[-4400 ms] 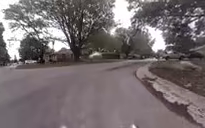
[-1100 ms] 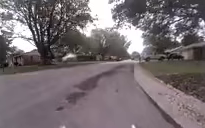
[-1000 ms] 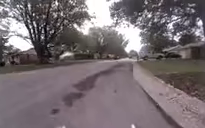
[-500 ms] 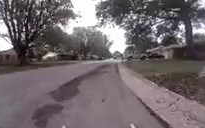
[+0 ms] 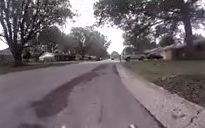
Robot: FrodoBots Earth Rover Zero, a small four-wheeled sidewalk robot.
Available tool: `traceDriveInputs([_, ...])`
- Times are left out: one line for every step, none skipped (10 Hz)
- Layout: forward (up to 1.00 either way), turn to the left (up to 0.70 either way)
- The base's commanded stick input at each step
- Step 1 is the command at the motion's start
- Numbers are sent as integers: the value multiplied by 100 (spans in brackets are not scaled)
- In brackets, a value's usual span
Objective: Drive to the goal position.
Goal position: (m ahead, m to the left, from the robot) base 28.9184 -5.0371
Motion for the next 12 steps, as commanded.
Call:
traceDriveInputs([100, 0])
traceDriveInputs([100, 0])
traceDriveInputs([100, 0])
traceDriveInputs([100, 0])
traceDriveInputs([100, -2])
traceDriveInputs([100, -10])
traceDriveInputs([100, -38])
traceDriveInputs([100, -40])
traceDriveInputs([100, -39])
traceDriveInputs([100, -36])
traceDriveInputs([100, 0])
traceDriveInputs([100, 0])
